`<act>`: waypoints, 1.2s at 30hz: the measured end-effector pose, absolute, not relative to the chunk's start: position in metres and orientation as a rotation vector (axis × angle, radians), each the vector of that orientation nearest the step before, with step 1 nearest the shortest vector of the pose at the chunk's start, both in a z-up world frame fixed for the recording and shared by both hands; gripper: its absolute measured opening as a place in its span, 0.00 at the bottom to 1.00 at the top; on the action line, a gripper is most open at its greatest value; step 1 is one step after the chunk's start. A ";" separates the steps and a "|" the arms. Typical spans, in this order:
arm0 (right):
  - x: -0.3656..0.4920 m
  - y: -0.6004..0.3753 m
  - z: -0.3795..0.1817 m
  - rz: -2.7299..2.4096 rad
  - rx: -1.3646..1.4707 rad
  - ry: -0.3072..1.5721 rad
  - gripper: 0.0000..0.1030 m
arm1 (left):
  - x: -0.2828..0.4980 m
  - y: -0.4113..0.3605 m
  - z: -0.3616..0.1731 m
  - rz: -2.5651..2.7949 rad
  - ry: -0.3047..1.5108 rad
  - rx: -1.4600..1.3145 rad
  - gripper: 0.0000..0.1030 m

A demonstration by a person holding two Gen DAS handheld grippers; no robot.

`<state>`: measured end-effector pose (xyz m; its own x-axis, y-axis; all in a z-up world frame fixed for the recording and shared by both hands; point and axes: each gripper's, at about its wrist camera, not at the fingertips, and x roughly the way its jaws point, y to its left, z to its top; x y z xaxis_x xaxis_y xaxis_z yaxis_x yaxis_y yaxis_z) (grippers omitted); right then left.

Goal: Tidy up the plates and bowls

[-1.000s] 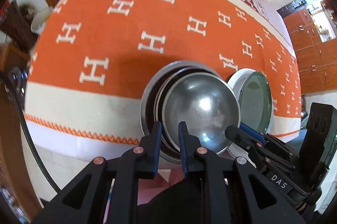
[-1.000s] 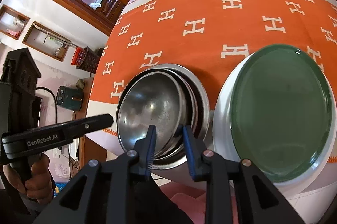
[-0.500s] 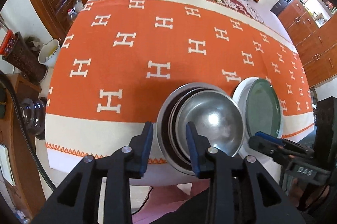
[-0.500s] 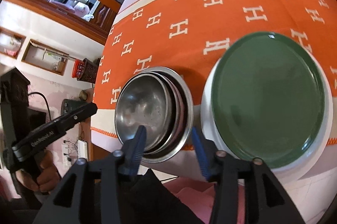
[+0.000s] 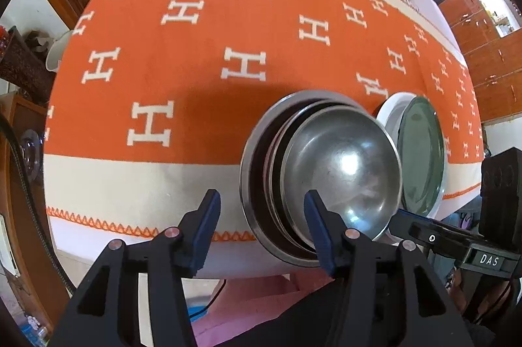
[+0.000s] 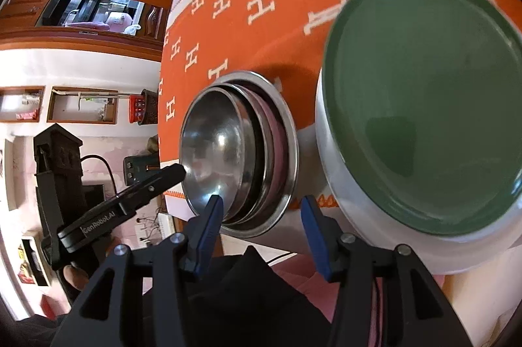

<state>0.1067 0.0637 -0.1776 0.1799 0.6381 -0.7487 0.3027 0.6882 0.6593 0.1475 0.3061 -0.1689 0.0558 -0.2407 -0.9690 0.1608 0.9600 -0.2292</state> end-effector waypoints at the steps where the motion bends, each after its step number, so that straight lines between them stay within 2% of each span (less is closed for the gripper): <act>1: 0.108 0.064 -0.181 0.283 0.856 1.421 0.49 | 0.148 0.305 -0.172 -0.312 1.490 -0.064 0.50; 17: 0.114 0.064 -0.200 0.290 1.003 1.346 0.50 | 0.154 0.302 -0.205 -0.350 1.497 -0.060 0.50; 22: 0.116 0.064 -0.204 0.257 0.968 1.371 0.42 | 0.156 0.291 -0.209 -0.397 1.486 -0.048 0.44; 36: 0.119 0.062 -0.204 0.251 0.963 1.373 0.40 | 0.161 0.288 -0.209 -0.399 1.474 -0.038 0.44</act>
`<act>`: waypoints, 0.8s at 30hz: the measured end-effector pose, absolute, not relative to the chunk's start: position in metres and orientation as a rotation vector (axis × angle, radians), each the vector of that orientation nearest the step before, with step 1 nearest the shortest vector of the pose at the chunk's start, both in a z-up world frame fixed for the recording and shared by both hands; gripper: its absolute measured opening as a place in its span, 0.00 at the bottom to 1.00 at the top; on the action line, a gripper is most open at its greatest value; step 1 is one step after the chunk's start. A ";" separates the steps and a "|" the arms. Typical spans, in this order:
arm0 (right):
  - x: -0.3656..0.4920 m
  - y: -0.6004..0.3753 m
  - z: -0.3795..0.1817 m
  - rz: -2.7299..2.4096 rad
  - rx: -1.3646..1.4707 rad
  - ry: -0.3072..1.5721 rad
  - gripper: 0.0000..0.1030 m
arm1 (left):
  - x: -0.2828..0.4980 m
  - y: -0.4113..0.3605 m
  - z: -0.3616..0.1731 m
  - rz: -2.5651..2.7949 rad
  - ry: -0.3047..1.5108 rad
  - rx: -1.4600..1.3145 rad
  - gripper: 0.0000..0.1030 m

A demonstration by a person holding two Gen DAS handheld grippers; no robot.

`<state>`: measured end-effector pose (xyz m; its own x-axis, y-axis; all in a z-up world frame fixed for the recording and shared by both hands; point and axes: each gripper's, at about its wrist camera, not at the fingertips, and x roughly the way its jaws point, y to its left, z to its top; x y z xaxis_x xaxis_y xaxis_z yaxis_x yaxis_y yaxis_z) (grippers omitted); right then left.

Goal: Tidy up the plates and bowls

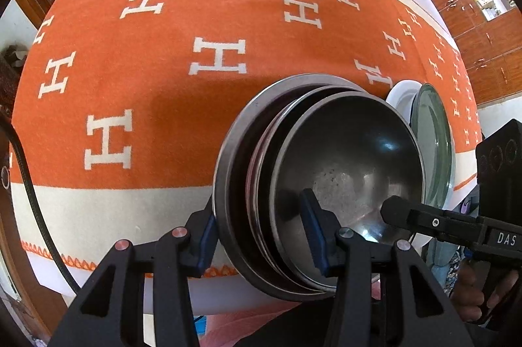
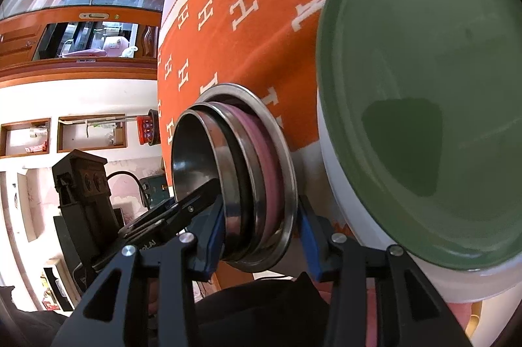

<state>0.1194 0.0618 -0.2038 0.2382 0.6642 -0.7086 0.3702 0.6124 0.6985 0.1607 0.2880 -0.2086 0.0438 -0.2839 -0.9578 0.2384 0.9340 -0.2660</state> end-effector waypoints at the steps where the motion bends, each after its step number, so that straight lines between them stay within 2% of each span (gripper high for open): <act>1: 0.120 0.063 -0.202 0.253 0.954 1.374 0.40 | 0.160 0.287 -0.207 -0.397 1.470 -0.030 0.44; 11: 0.128 0.066 -0.176 0.302 0.855 1.292 0.38 | 0.159 0.280 -0.168 -0.379 1.321 0.042 0.43; 24: 0.113 0.024 -0.118 0.302 0.734 1.047 0.32 | 0.147 0.245 -0.107 -0.440 1.073 0.055 0.43</act>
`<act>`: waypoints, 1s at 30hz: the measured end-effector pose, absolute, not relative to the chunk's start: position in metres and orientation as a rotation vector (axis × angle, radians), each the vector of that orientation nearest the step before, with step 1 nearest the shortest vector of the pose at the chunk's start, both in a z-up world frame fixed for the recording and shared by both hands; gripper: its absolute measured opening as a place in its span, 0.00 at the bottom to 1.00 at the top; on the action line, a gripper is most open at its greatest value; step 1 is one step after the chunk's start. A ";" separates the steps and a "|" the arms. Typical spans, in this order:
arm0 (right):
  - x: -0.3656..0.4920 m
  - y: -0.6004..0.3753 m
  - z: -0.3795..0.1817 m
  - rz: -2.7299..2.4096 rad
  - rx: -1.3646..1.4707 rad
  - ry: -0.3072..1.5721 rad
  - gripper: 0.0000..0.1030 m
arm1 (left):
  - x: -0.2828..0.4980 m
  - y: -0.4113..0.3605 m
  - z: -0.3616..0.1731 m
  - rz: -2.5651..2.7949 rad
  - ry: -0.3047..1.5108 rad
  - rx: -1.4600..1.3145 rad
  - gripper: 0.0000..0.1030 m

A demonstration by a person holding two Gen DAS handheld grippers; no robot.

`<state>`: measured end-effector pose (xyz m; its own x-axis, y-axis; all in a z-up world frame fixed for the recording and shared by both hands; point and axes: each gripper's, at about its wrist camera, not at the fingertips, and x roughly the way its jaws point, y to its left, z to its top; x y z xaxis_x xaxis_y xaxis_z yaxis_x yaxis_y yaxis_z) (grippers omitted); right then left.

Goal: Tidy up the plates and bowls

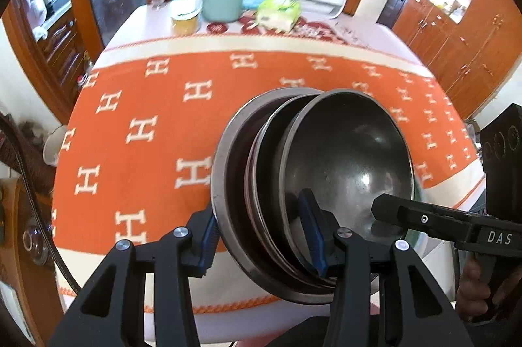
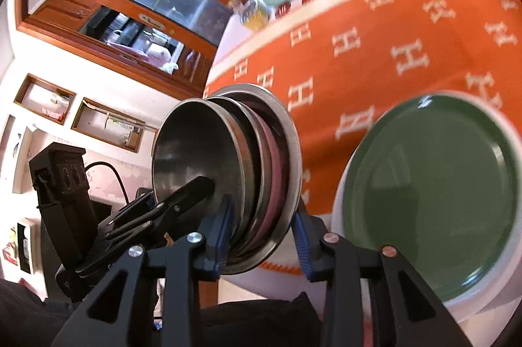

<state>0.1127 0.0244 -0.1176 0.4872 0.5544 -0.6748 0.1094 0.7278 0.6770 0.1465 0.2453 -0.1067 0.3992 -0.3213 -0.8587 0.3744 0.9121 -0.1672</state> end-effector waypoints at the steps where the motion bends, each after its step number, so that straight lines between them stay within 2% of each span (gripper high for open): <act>1: 0.110 0.019 -0.114 0.293 0.726 1.034 0.32 | 0.145 0.240 -0.104 -0.449 1.064 0.051 0.43; 12: 0.081 -0.048 -0.103 0.189 0.704 0.991 0.31 | 0.128 0.160 -0.101 -0.542 1.067 0.076 0.43; 20: 0.068 -0.093 -0.130 0.170 0.755 1.087 0.31 | 0.118 0.106 -0.124 -0.535 1.164 0.111 0.43; 30: 0.067 -0.102 -0.166 0.211 0.775 1.216 0.31 | 0.111 0.096 -0.160 -0.458 1.304 0.094 0.43</act>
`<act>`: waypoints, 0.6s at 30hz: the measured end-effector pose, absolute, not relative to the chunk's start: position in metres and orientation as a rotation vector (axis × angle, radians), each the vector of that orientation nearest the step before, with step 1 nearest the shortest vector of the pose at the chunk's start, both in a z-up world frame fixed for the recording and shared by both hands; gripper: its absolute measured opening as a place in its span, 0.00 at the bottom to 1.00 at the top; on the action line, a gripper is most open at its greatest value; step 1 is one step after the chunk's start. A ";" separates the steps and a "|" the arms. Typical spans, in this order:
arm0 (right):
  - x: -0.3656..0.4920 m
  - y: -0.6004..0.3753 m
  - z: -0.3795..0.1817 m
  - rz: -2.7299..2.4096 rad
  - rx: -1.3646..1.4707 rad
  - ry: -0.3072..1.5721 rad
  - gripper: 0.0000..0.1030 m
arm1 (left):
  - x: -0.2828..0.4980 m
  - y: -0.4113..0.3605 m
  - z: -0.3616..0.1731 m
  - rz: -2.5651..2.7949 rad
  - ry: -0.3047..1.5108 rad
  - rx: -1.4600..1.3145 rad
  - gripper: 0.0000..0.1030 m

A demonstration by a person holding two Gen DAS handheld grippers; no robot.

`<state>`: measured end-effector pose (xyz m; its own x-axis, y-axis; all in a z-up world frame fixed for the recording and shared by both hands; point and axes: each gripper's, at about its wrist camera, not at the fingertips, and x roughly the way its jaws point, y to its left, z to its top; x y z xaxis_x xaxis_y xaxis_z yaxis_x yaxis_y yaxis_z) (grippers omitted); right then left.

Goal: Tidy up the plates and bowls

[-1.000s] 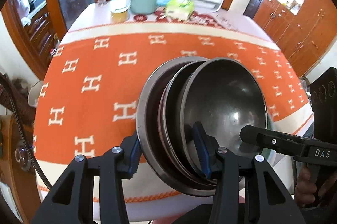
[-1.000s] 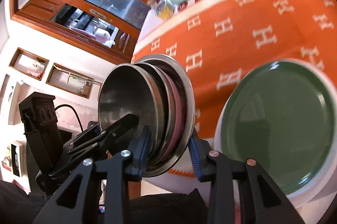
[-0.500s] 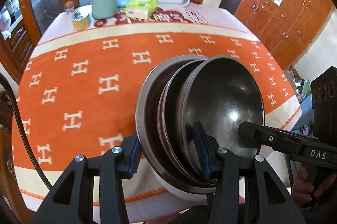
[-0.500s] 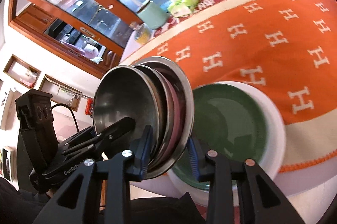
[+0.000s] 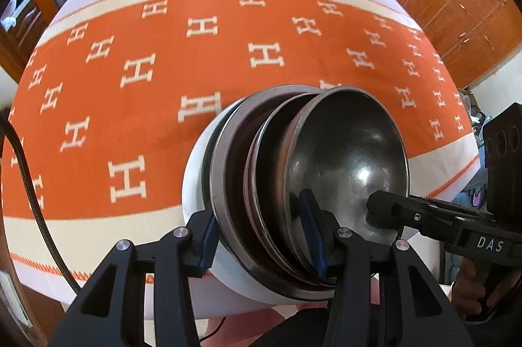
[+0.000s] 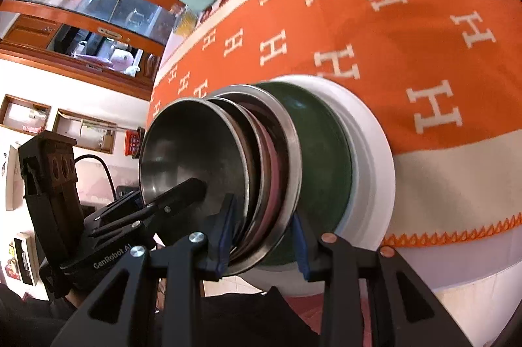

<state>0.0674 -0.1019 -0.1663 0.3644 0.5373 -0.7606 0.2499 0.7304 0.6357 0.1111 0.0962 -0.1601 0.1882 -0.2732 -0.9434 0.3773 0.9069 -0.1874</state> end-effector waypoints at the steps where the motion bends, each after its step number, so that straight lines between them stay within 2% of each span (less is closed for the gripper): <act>1: 0.068 -0.102 -0.169 0.212 0.777 1.222 0.31 | 0.111 0.096 -0.162 -0.454 1.311 0.094 0.43; 13: 0.073 -0.095 -0.170 0.133 0.731 1.252 0.38 | 0.115 0.085 -0.170 -0.467 1.305 0.188 0.47; 16: 0.070 -0.094 -0.162 0.066 0.707 1.226 0.48 | 0.116 0.084 -0.159 -0.504 1.253 0.223 0.51; 18: 0.068 -0.093 -0.157 0.022 0.696 1.199 0.54 | 0.116 0.086 -0.148 -0.537 1.207 0.219 0.59</act>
<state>0.0679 -0.0932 -0.1571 0.3893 0.3699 -0.8436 0.3393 0.7939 0.5046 0.1161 0.0864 -0.1479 0.2499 -0.2767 -0.9279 0.5041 0.8554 -0.1193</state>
